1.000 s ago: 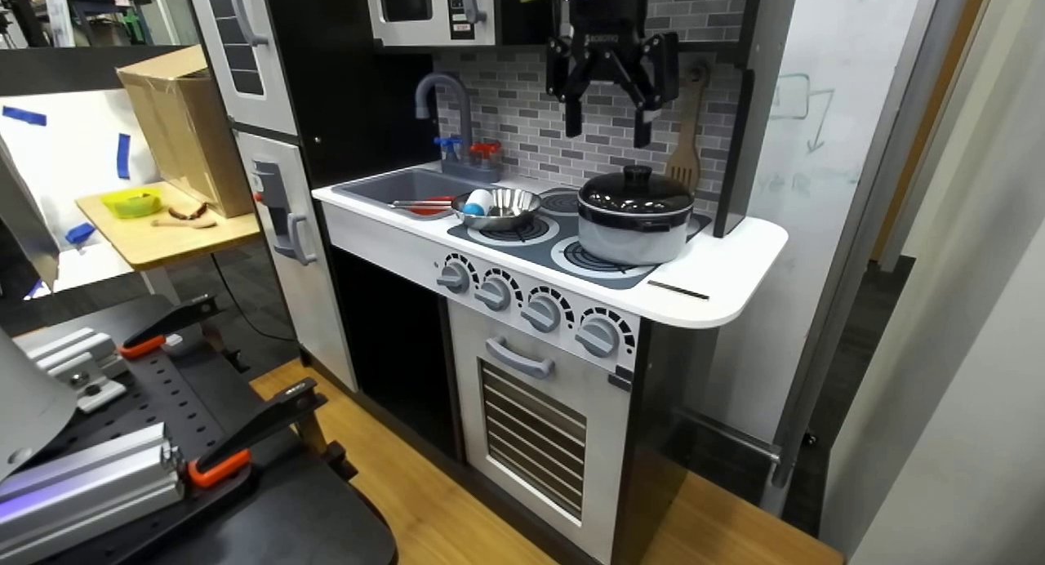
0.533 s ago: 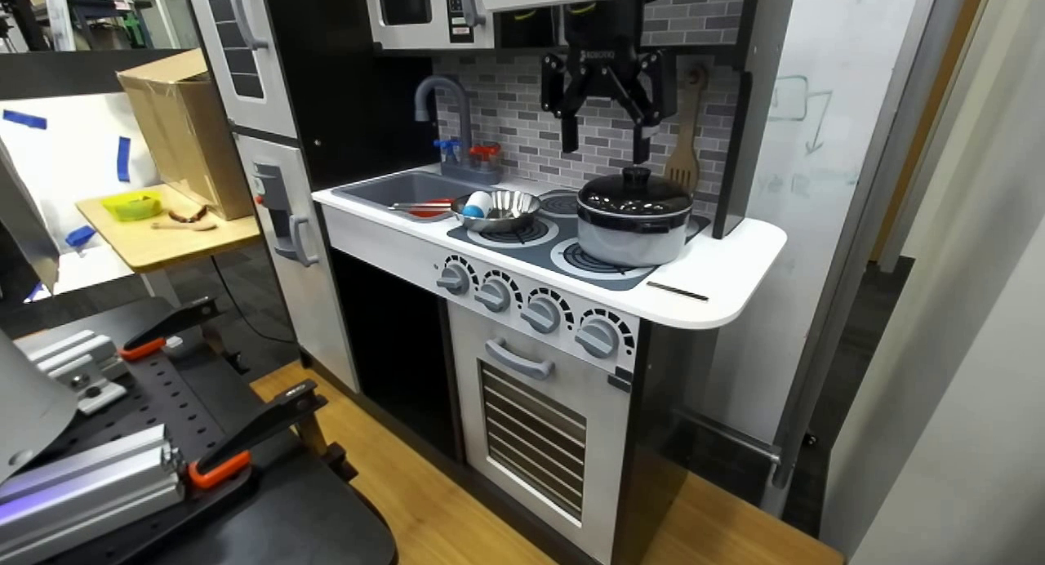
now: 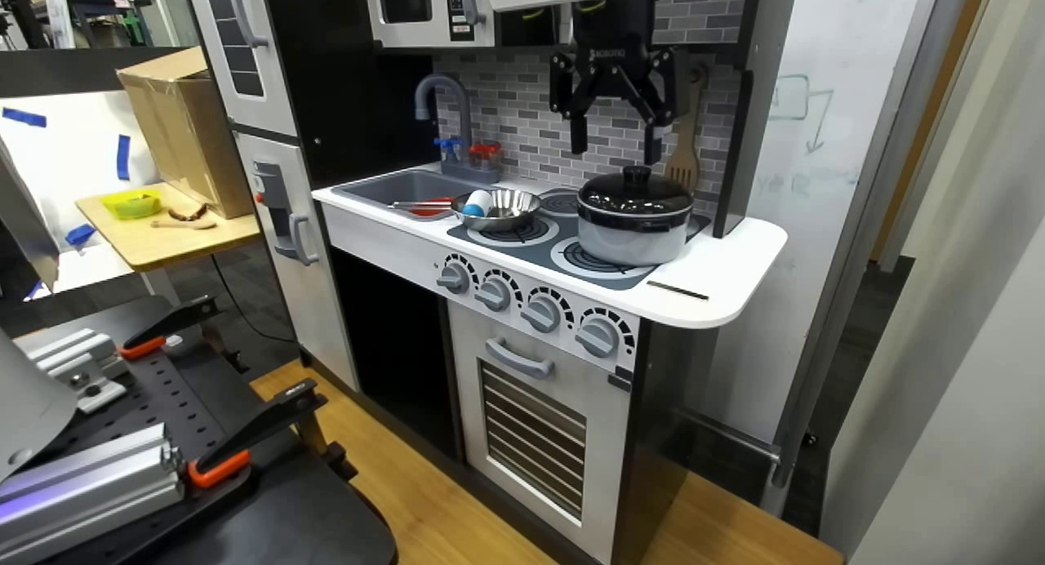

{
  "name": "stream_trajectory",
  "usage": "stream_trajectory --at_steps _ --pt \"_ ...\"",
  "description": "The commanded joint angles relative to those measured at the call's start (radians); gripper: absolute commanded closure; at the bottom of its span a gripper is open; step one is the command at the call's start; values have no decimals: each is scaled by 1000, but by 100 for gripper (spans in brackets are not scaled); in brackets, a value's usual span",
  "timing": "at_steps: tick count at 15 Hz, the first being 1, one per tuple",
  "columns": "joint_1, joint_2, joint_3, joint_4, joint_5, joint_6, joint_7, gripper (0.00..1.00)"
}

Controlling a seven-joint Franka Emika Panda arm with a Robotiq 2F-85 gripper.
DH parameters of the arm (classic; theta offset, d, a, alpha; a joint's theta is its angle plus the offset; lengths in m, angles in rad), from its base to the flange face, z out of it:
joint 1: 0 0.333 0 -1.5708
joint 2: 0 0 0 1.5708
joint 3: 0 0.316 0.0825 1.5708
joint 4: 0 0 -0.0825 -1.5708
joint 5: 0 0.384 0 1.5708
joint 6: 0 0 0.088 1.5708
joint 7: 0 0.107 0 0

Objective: Remove the black lid from the top of the grey pot and place it on the silver pan

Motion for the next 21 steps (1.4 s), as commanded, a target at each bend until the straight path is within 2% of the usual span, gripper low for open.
stream_trajectory --at_steps 1,16,17,18,20,21 --pt "-3 20 -4 0 -33 16 17 0" --pt "-8 78 -9 74 -75 9 44 0" --pt "-9 81 -7 75 -71 6 42 4" --pt "-11 83 -5 78 -65 -2 37 26" --pt "-12 86 -5 81 -65 -4 37 31" --pt "-12 87 -5 82 -64 -4 36 39"
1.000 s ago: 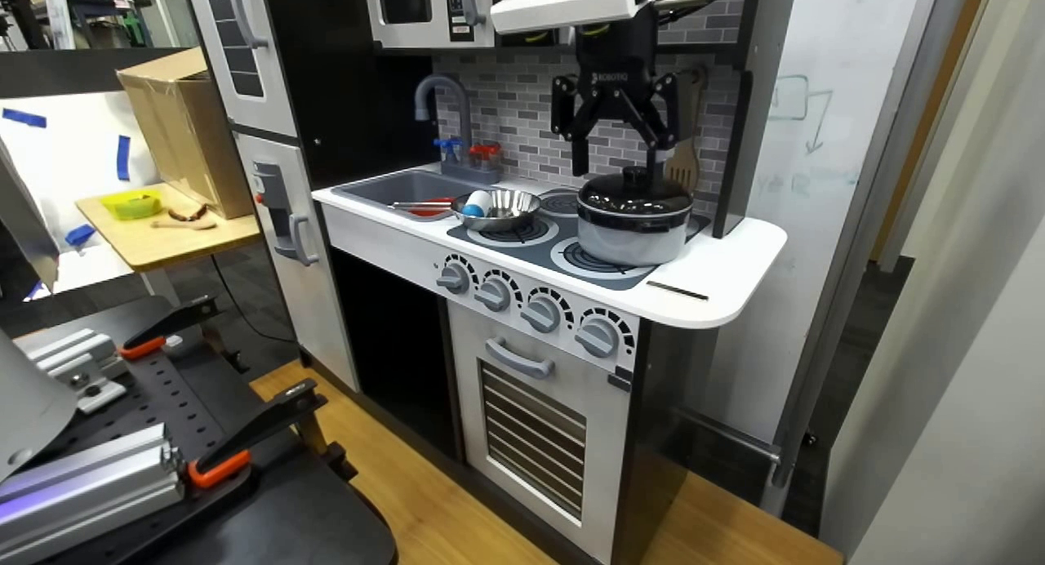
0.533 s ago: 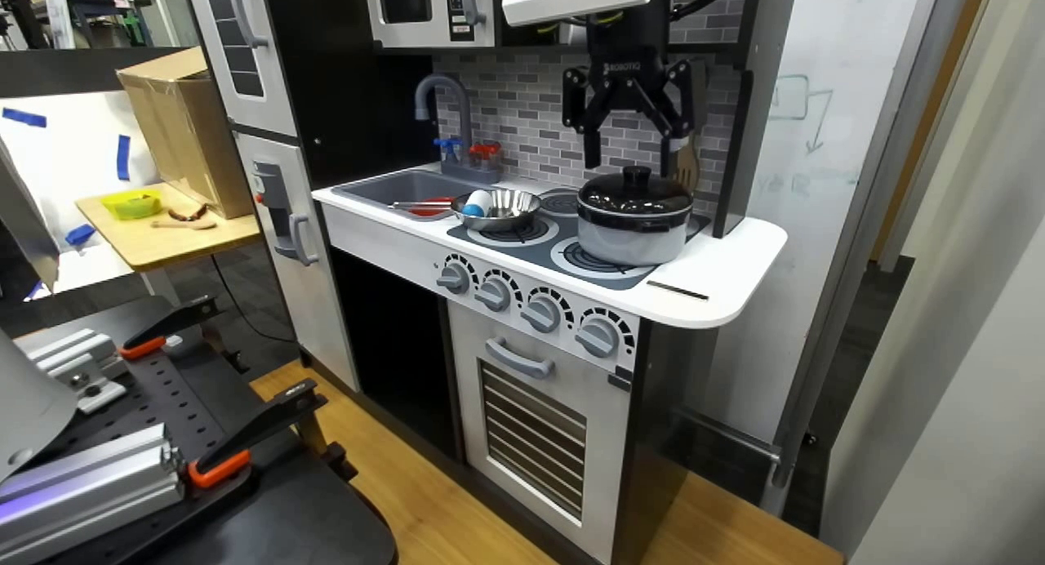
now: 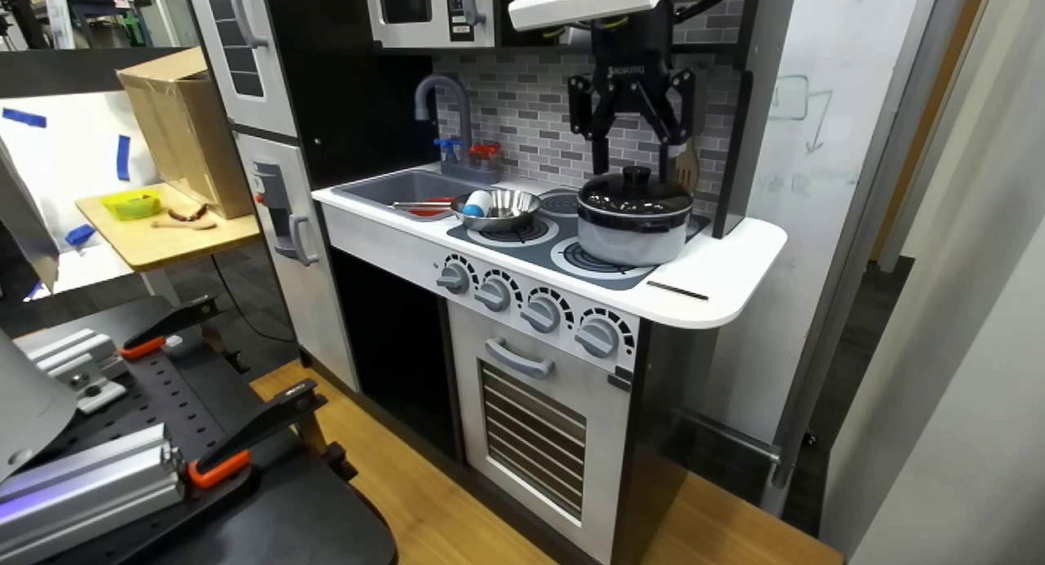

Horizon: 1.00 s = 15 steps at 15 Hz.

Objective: Remove the black lid from the top of the grey pot and place it on the silver pan

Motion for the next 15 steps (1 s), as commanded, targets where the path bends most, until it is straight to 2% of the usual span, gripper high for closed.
stream_trajectory --at_steps 1,4,7,9,15 --pt "-11 21 9 28 -6 -8 5 45" --pt "-14 21 11 31 1 -12 0 66" --pt "-18 18 10 28 2 -10 -2 74" --pt "-19 16 10 26 4 -12 -2 69" --pt "-15 0 3 15 -18 7 2 74"
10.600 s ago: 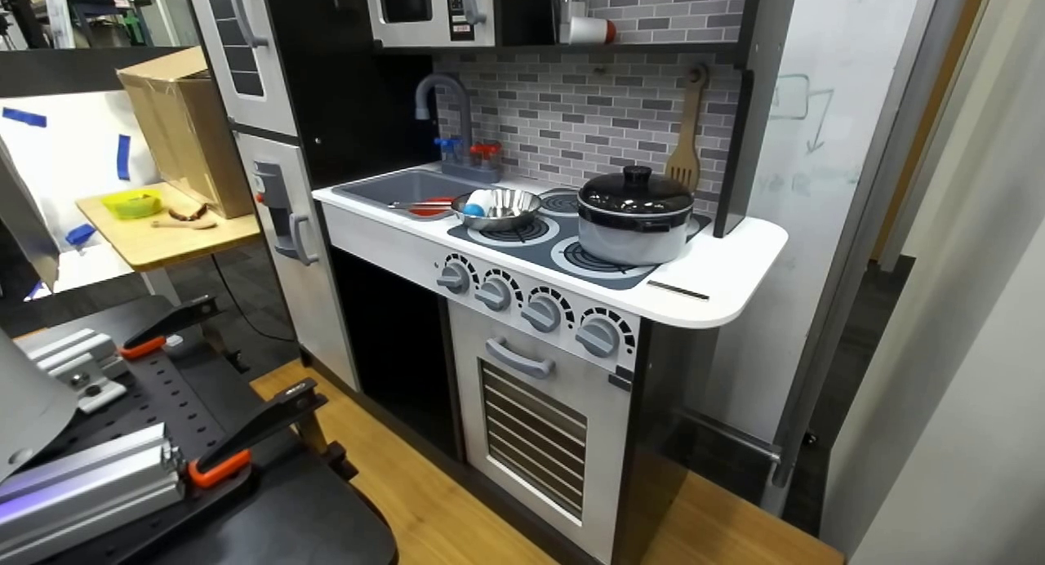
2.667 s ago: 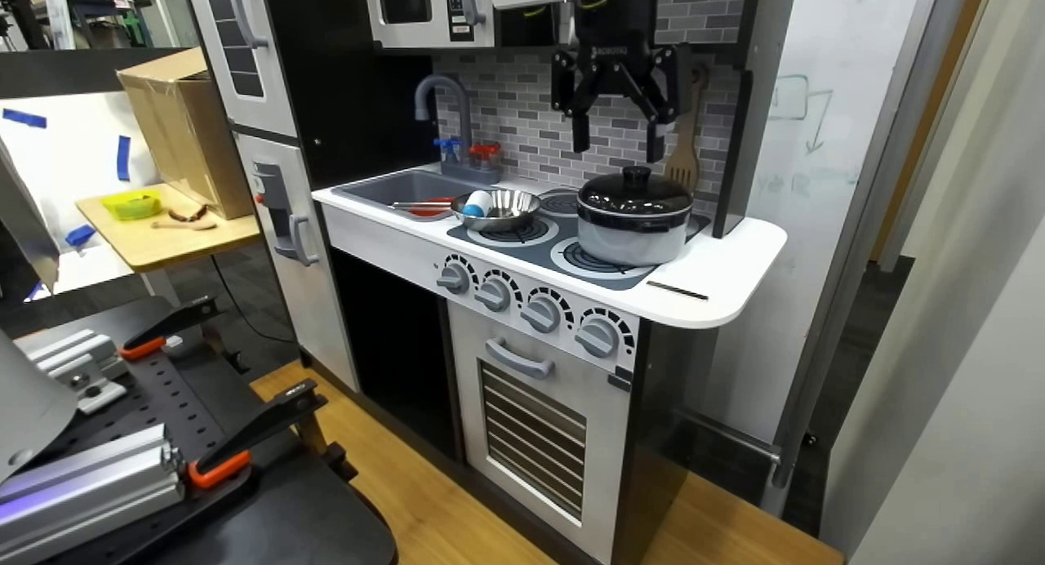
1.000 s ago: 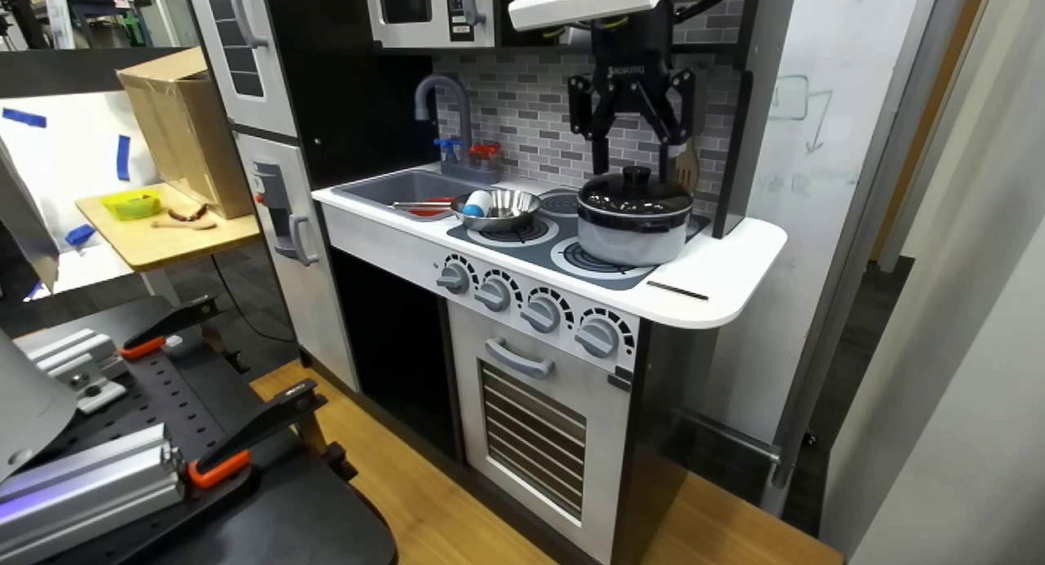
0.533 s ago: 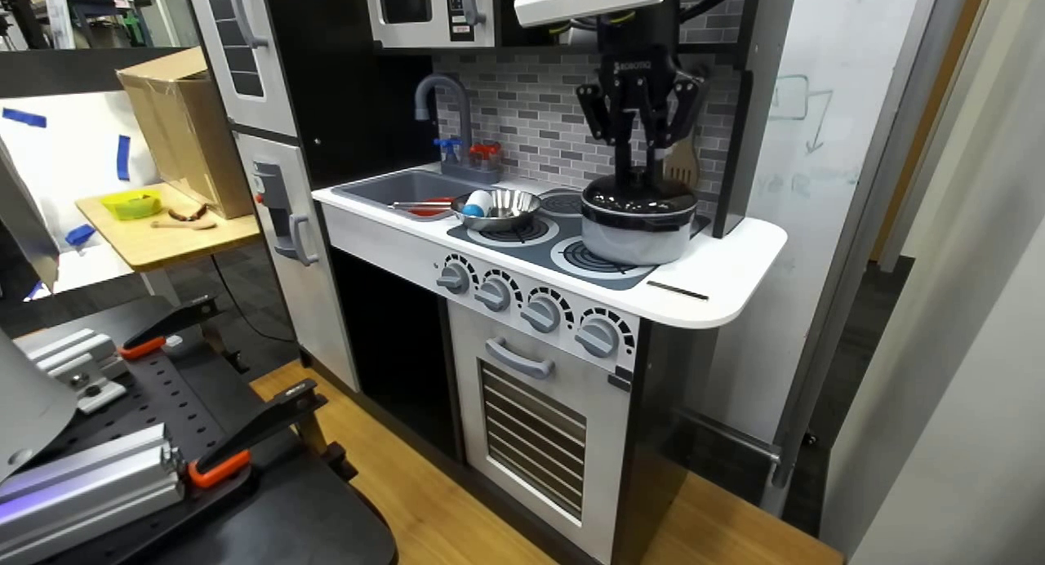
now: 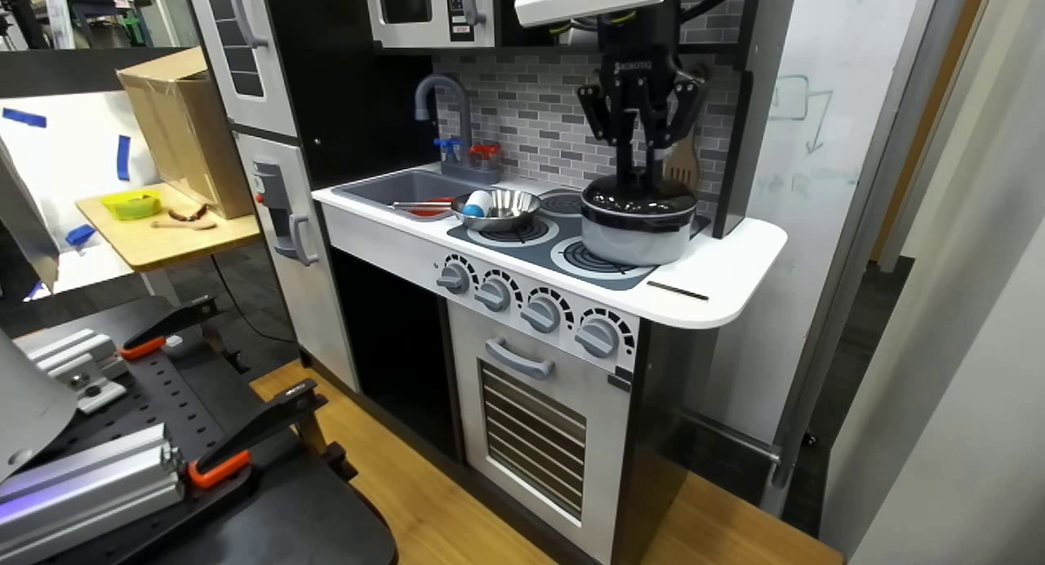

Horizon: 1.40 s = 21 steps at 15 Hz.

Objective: Remove the black lid from the top of the grey pot and place it on the silver pan

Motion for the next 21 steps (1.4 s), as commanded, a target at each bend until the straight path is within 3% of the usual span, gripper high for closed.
stream_trajectory --at_steps 1,16,21 --pt "-11 -20 2 -15 -21 11 -2 81" --pt "12 -261 -20 -212 -53 9 7 83" --pt "54 -377 -6 -315 -57 9 -10 84"
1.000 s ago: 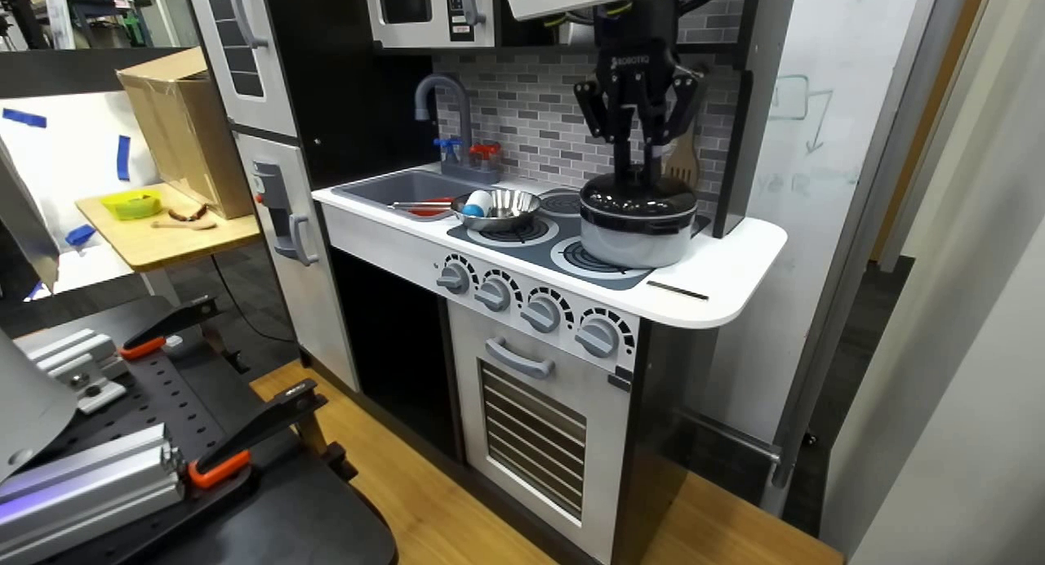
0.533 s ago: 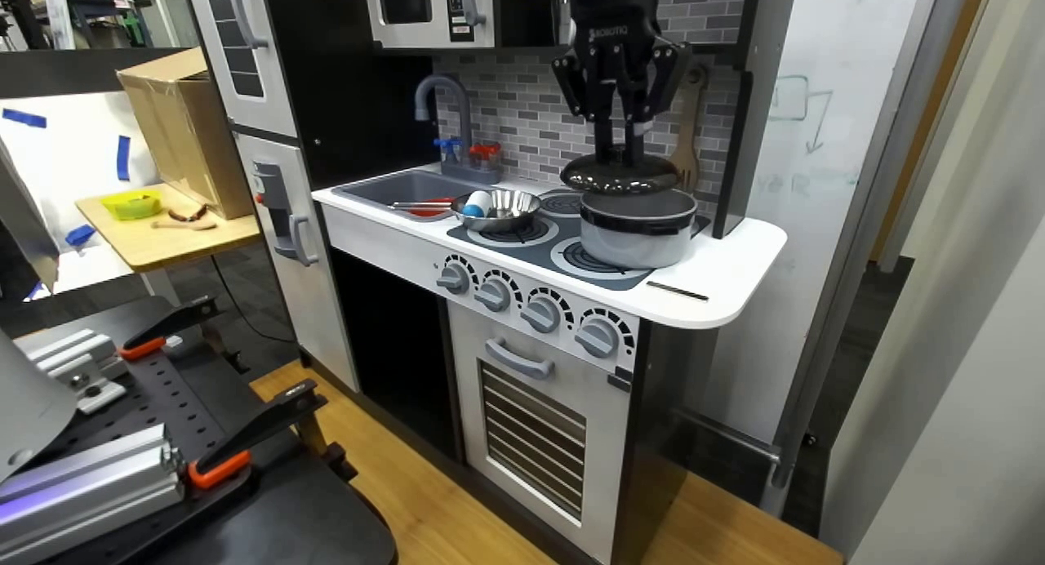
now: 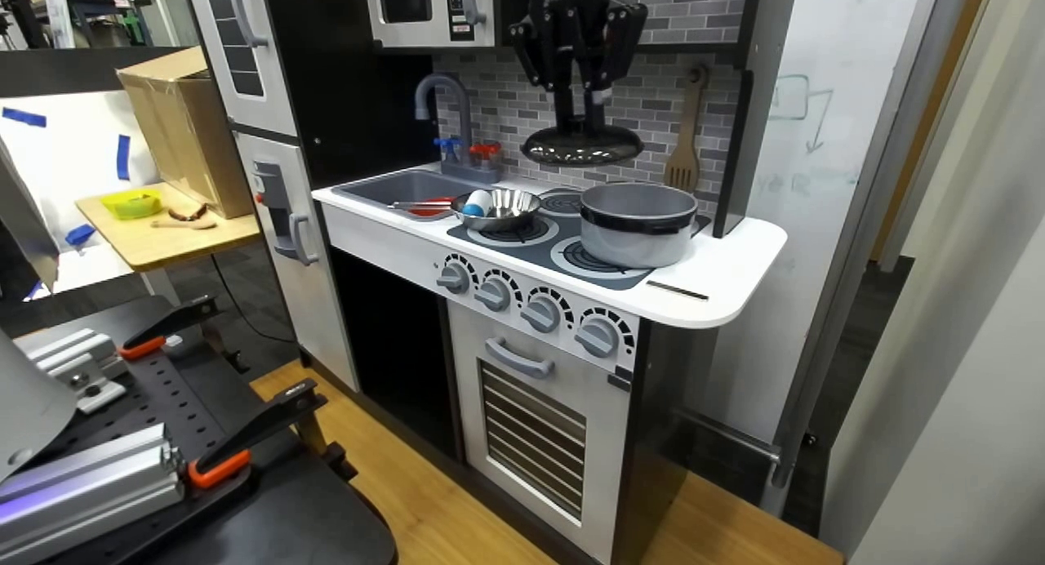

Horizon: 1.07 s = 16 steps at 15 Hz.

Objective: Remove the black lid from the top of the grey pot and place it on the silver pan

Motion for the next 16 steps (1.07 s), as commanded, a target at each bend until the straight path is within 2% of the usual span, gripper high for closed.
stream_trajectory --at_steps 1,6,11,14,16 --pt "37 -93 11 -84 -12 11 -9 84" --pt "108 -166 40 -142 -17 18 -8 85" --pt "129 -179 59 -171 -57 20 29 86" --pt "116 -167 80 -180 -148 18 112 86" --pt "110 -160 95 -182 -228 18 186 90"
